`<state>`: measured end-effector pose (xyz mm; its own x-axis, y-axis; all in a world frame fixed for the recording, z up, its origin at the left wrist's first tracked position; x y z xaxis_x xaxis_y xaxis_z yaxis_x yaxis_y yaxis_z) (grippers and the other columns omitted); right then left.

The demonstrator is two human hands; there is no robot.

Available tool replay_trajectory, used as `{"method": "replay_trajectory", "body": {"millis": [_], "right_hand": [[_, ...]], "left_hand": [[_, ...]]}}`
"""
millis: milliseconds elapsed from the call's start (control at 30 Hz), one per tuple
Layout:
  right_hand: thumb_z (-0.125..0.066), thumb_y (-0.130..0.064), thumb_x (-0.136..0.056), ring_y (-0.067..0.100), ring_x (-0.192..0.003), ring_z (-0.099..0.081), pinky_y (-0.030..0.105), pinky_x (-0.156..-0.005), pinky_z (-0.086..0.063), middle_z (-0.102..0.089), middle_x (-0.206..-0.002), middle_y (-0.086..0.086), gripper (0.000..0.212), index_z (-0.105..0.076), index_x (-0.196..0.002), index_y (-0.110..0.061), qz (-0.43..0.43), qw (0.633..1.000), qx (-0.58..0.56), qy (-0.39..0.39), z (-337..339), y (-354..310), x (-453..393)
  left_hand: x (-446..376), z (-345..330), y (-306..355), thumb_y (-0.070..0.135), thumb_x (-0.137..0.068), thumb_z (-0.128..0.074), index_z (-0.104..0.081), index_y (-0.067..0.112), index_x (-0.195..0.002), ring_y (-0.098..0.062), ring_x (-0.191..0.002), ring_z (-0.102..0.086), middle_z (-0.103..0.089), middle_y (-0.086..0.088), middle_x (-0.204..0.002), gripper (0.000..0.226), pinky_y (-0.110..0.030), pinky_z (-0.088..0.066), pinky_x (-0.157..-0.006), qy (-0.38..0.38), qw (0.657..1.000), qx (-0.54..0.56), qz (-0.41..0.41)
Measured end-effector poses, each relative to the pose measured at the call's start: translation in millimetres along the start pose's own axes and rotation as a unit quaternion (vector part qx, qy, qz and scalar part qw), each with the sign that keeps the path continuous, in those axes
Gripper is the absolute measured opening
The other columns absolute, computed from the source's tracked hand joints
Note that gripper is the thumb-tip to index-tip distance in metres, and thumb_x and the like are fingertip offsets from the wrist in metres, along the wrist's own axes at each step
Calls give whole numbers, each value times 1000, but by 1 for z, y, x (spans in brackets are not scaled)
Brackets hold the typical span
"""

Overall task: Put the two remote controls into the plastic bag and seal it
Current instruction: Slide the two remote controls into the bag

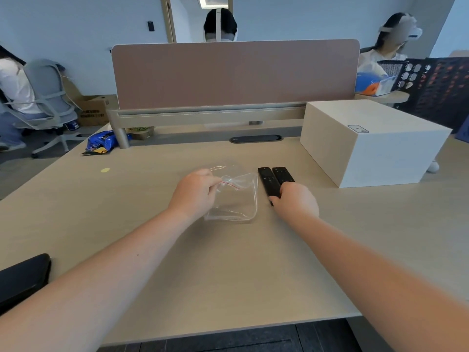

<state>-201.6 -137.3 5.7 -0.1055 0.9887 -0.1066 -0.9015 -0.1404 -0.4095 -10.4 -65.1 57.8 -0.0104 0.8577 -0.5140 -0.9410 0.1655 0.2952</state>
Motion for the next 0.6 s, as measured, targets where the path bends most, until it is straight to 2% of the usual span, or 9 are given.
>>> {"method": "replay_trajectory", "body": {"millis": [100,167,267,367,433,533,600], "right_hand": [[-59,-33,-89,29,-84,-56,33,-66,-45,-62,-106,11,30,-59,-103,-7,8,999,45,-12,-2,-9,-2],[-60,-35,-88,28,-80,-55,31,-64,-45,-64,-103,10,30,-60,-100,-7,3,998,55,-23,-6,-11,-2],[-57,-22,-88,28,-75,-50,30,-62,-41,-65,-99,11,18,-59,-97,-7,-7,999,35,-17,-9,-14,-4],[-53,-13,-86,29,-75,-53,30,-61,-41,-56,-75,6,4,-52,-87,-10,-24,1000,10,8,0,-12,-5],[-53,-12,-84,29,-71,-51,30,-59,-40,-50,-67,4,8,-54,-88,-6,-33,999,-23,36,10,-9,-6],[-53,-16,-85,27,-72,-58,29,-60,-46,-66,-82,9,23,-65,-101,-6,-25,989,-113,89,33,-8,-3],[-55,-20,-89,24,-82,-62,29,-68,-48,-69,-94,7,28,-65,-112,-10,8,978,-166,129,54,-14,7]], "left_hand": [[-1,-3,-3,15,-88,-51,-73,13,-92,-32,-82,-58,-66,-12,-83,22,-33,-42,-62,-4,1000,-1,16],[-1,-4,-5,14,-88,-53,-73,13,-92,-32,-82,-58,-66,-12,-84,20,-33,-42,-64,-3,1000,2,26],[0,-5,-5,14,-88,-52,-72,12,-91,-32,-83,-57,-66,-13,-84,20,-35,-44,-66,-8,999,7,31],[1,-5,-6,19,-88,-53,-72,13,-88,-30,-85,-57,-66,-11,-84,20,-37,-46,-68,-16,999,4,41],[0,-6,-8,23,-88,-55,-72,12,-83,-28,-84,-57,-67,-10,-81,21,-35,-43,-67,-24,998,4,57],[2,-10,-15,27,-85,-59,-72,14,-82,-28,-83,-58,-67,-9,-82,18,-33,-42,-67,-32,995,26,90],[6,-15,-18,26,-84,-59,-71,17,-92,-29,-93,-59,-68,-8,-93,17,-34,-45,-75,-45,992,31,114]]}}
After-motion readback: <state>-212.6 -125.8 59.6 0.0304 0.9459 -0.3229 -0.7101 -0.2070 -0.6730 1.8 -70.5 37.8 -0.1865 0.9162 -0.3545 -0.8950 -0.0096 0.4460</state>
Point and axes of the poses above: each hand's wrist, its own x-axis away from the middle knuckle, its own z-axis out of the back of the hand, y = z × x, the point moved 9 cm from there along -x, towards the middle knuckle
